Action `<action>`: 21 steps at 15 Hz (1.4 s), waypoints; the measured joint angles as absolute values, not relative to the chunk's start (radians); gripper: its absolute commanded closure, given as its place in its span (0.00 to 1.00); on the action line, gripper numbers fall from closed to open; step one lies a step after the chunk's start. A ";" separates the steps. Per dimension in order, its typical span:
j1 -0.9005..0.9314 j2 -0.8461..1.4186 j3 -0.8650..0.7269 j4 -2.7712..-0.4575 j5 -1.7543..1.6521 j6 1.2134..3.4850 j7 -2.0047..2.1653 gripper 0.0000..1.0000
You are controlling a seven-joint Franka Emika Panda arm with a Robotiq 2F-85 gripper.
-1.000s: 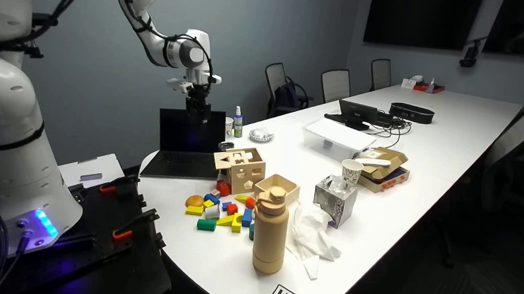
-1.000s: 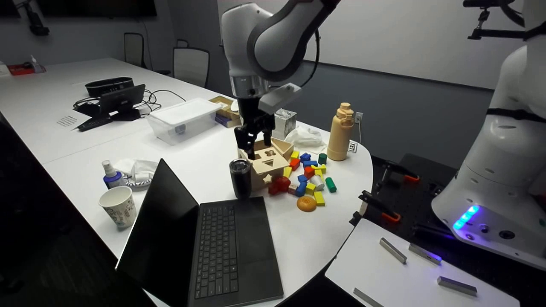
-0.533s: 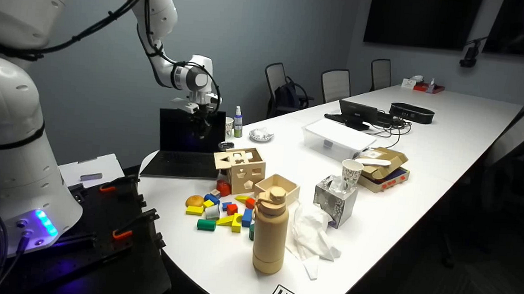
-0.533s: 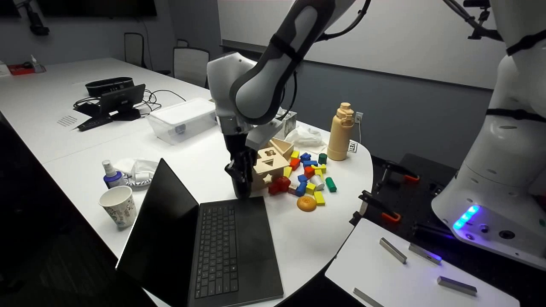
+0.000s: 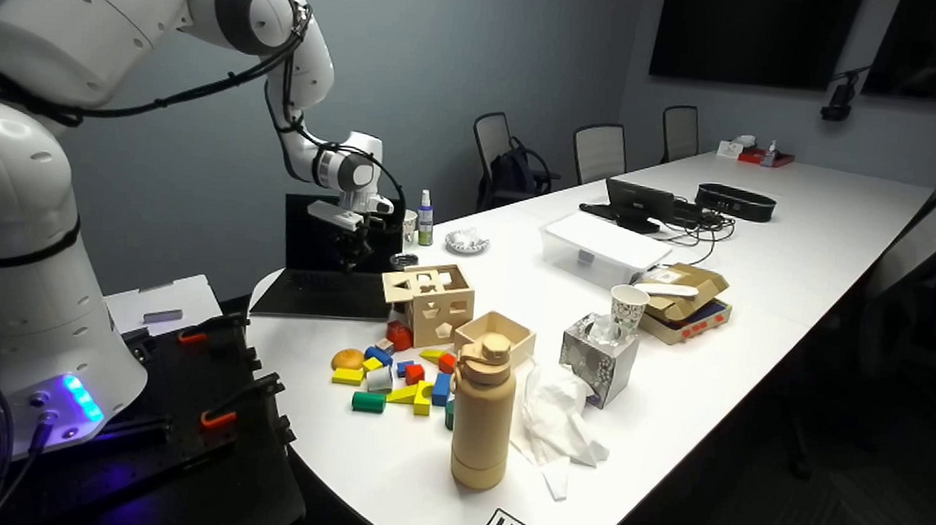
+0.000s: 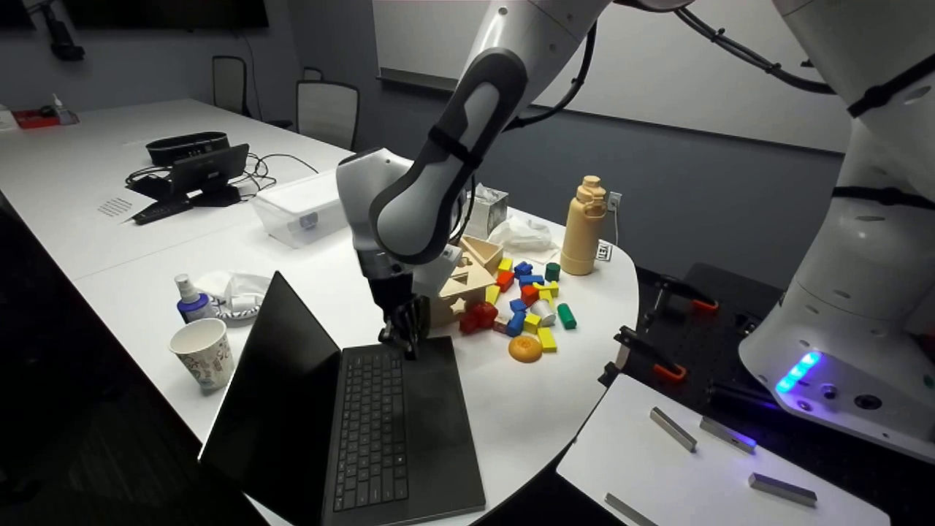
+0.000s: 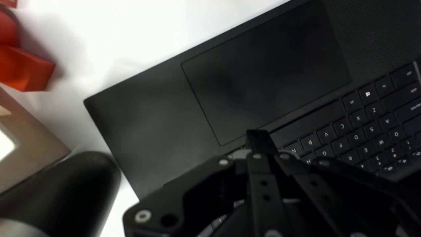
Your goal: Press a button on the keyboard of the laptop
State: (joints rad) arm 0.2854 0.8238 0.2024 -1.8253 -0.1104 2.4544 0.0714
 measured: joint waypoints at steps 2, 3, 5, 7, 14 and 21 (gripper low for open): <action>0.292 0.868 0.204 -1.784 -0.110 2.454 0.043 1.00; 0.296 0.889 0.204 -1.762 -0.111 2.454 0.032 1.00; 0.304 0.927 0.204 -1.722 -0.111 2.454 0.015 1.00; 0.312 0.962 0.204 -1.682 -0.111 2.453 -0.005 1.00; 0.327 1.068 0.203 -1.561 -0.114 2.436 -0.036 1.00; 0.336 1.109 0.200 -1.472 -0.114 2.333 -0.036 1.00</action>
State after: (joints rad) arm 0.3364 1.1092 0.2002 -1.4718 -0.1143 2.3332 -0.0361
